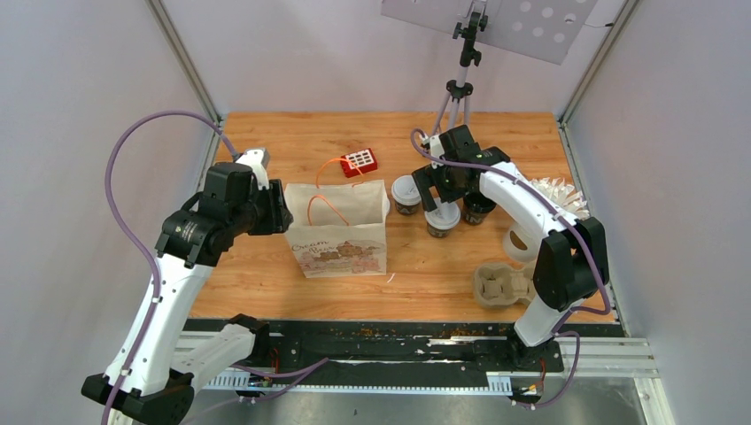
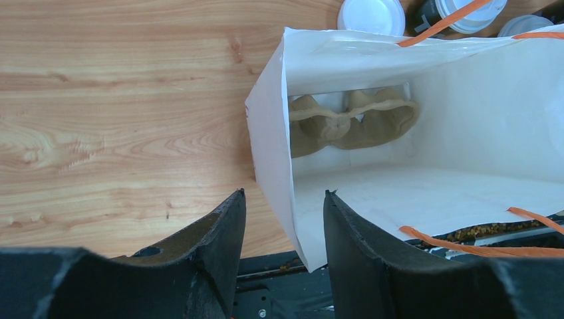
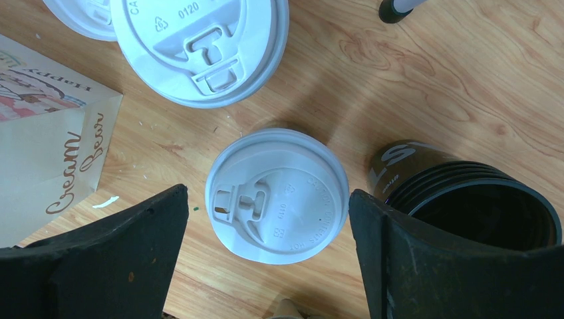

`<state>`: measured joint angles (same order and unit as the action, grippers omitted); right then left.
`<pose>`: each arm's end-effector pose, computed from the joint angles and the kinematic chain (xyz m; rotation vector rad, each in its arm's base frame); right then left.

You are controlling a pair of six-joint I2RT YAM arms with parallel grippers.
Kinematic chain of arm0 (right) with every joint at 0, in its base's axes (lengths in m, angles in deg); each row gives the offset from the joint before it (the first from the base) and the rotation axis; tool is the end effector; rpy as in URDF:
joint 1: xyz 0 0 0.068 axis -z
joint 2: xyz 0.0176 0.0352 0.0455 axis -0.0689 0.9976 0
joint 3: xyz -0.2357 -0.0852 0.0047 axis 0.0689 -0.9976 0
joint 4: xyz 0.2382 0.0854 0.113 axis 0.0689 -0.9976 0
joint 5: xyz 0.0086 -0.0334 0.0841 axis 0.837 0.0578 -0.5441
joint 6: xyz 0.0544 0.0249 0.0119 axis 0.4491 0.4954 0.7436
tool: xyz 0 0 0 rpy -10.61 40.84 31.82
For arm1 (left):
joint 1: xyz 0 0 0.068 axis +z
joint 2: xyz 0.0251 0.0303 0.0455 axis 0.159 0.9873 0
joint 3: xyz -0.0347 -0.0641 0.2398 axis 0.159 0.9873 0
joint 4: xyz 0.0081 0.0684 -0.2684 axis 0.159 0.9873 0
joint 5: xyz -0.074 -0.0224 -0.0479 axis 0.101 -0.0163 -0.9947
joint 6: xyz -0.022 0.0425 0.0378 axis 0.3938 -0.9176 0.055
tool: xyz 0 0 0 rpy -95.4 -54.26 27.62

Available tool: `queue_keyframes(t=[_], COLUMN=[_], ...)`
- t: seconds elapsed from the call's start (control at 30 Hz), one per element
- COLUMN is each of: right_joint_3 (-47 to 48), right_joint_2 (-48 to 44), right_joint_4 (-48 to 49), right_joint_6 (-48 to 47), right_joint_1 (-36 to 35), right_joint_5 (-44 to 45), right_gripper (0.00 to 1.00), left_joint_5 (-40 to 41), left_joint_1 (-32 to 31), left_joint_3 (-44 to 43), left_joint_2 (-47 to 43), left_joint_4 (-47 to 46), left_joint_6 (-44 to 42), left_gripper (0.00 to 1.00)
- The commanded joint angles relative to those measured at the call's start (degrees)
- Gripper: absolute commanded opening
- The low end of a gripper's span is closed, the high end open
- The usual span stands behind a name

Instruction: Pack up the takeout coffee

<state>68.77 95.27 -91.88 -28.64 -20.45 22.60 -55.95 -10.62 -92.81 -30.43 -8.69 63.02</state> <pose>0.3375 0.1574 0.2407 -0.7048 2.5586 0.2277 0.1815 -0.0639 0.3725 -0.0682 2.3308 -0.3430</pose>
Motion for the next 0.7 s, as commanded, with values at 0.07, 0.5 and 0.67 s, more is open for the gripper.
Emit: queue_keyframes(t=[0.07,0.5,0.67], right_joint_3=[-0.95,-2.21,-2.58], right_joint_2=[-0.88,-0.91,-0.85], right_joint_4=[1.42,1.49,1.56], right_joint_6=[-1.23,-1.64,-1.67], right_joint_1=[-0.29,-0.29,-0.29], right_joint_5=[0.13,1.16,1.41], right_gripper=[0.89,0.89,0.89], left_joint_5=[-0.14,-0.05,-0.04], left_joint_1=[0.26,0.26,0.26], left_joint_3=[-0.61,0.29,0.40], left_joint_2=[-0.54,-1.28,-1.39], left_joint_4=[-1.71,-1.57,-1.54], left_joint_6=[-0.15,0.24,0.23], left_gripper=[0.55,0.55,0.55])
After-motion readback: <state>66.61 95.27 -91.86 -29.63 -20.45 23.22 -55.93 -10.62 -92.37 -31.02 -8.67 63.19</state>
